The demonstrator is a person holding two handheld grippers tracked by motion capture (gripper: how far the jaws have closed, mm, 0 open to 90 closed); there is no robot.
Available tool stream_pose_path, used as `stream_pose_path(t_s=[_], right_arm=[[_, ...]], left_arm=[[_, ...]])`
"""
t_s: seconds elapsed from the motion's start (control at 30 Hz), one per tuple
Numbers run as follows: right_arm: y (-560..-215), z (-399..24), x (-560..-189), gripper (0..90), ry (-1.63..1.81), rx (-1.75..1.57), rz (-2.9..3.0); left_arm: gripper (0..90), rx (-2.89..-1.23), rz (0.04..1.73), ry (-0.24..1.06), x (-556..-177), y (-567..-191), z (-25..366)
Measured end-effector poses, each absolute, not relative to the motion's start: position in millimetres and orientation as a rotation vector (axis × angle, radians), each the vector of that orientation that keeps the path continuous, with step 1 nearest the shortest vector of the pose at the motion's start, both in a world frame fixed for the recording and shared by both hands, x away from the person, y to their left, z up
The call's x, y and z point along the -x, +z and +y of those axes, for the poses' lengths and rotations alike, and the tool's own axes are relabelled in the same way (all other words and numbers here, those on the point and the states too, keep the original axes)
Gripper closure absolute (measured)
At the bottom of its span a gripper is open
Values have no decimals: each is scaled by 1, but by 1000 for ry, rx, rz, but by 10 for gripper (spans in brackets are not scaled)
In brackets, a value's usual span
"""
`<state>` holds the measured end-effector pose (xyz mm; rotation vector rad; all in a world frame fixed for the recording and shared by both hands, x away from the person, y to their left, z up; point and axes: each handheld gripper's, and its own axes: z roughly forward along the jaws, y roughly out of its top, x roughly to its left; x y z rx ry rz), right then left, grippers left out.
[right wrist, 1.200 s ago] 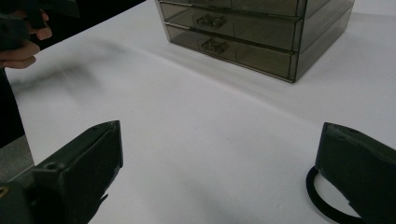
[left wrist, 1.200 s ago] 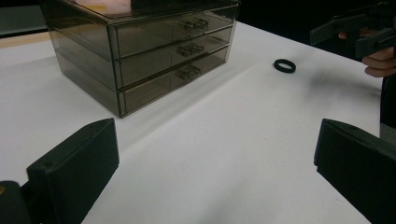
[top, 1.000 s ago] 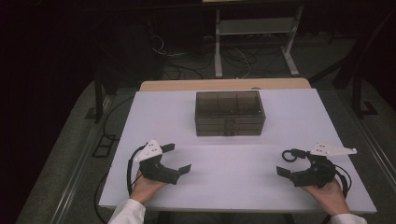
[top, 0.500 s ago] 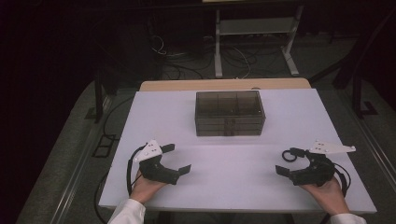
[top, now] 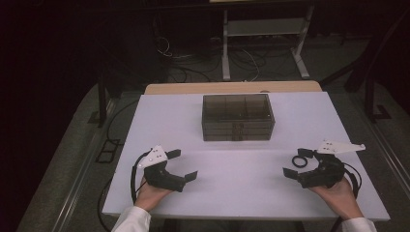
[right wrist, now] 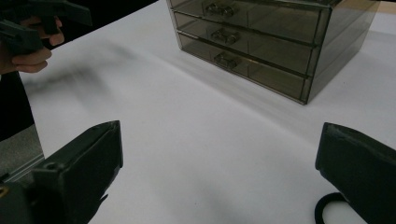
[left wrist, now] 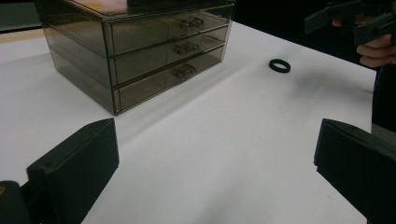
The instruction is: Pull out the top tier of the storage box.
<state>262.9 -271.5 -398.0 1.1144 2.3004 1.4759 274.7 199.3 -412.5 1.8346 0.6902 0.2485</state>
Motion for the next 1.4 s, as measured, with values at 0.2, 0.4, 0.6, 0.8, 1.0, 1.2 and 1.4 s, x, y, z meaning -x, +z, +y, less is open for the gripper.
stream_pose_path(t_s=[0.2, 0.4, 0.6, 0.8, 1.0, 1.2, 1.4], right_arm=[[-393, -265, -268, 4, 1461, -1098, 2321], [-388, -256, -274, 4, 1453, -1082, 2346], [-384, -250, -278, 4, 1447, -1067, 2359], [-382, -243, -286, 3, 1447, -1059, 2375], [-382, -238, -292, 4, 1435, -1060, 2388], [-381, -233, -296, 4, 1439, -1051, 2402], [-378, -226, -301, 4, 1440, -1037, 2419]], left_arm=[[0, -1835, 687, 247, -274, -413, 199], [0, -1832, 688, 246, -274, -412, 200], [0, -1828, 686, 247, -274, -412, 200], [0, -1824, 686, 246, -273, -412, 201], [0, -1824, 685, 245, -273, -412, 201], [0, -1823, 685, 244, -273, -412, 201], [0, -1824, 683, 242, -273, -412, 201]])
